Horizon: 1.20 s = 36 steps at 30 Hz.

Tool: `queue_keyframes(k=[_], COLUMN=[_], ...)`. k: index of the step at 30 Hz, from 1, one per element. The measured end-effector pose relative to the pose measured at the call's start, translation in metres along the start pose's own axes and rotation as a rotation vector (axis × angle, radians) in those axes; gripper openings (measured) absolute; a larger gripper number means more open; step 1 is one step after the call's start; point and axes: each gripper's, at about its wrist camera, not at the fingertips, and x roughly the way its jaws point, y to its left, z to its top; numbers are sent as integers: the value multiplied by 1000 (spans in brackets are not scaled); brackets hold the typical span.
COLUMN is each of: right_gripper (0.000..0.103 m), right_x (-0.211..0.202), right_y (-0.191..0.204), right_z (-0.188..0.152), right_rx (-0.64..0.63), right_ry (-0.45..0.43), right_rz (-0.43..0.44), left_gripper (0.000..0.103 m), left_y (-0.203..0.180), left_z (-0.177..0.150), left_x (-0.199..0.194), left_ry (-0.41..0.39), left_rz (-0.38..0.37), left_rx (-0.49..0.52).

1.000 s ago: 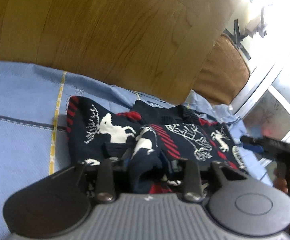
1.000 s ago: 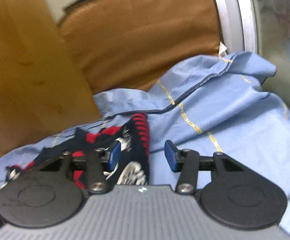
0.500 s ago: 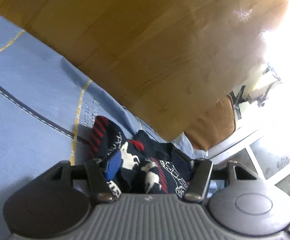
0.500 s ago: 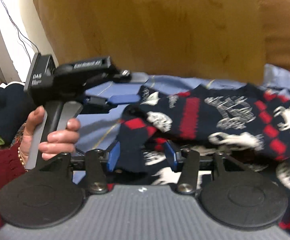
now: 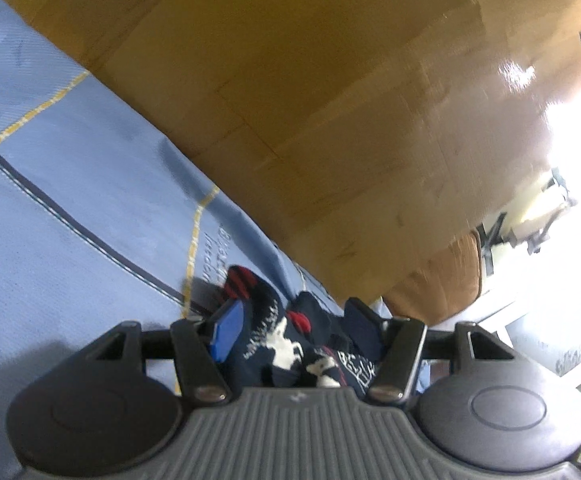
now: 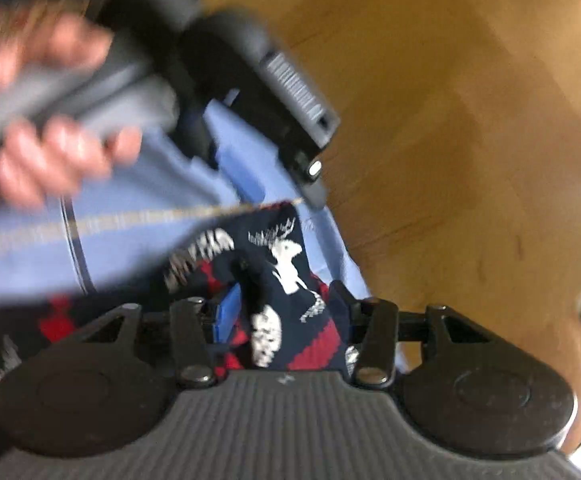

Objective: Fold small clothes

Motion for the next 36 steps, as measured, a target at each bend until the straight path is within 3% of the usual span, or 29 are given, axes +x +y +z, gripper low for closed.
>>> queue_keyframes(k=[5,6,7,8,9,11,12,14,16,18,20,23,29,30,31,33,36], right_gripper=[52,47,20,9,9,9,9,9,9,9,9,9,15,20,33,52,52], right_x=[30,35,37,37,37,27,16,-15,-44,-55,-48,-29,-20,-21,-21,-27,-29], right_y=[4,10,13,13,9,-8,-29,-82,-124,-136,-128,-108,-99,-100,-102,-98,-104], right_z=[7,8,6,6,7,11,10,-12,-66,-128,-178,-225,-250,-250,-255,-257,-269], right_rx=[-140,-174,-193,-185,-139,17,173,580,1002,1327,1537,1673,1722,1742,1762,1791,1848], right_ry=[31,31,28,30,32,-28,-74,-204,-341,-348,-240,-112,-166,-185,-202,-219,-229], right_rz=[40,33,38,67,84,49,37,14,-12,-60,-89,-53,37,58,72,45,5], left_gripper=[58,58,58,58,58,57,57,57,57,57,57,57,58,58,58,59,59], left_y=[8,9,10,12,14,18,19,21,19,15,7,-15,-70,-78,-88,-103,-114], left_z=[6,6,7,7,8,10,10,11,10,8,5,-5,-39,-46,-52,-63,-76], left_x=[-4,-5,-5,-8,-10,-14,-15,-17,-16,-14,-10,-5,23,30,40,59,87], left_ry=[-18,-21,-25,-31,-37,-51,-56,-61,-59,-47,-30,3,134,168,198,244,297], left_rz=[-10,-11,-10,-12,-14,-21,-24,-28,-30,-31,-36,-36,-63,-67,-65,-43,6], left_rx=[-38,-41,-45,-49,-54,-69,-76,-82,-73,-55,-30,49,208,227,251,297,333])
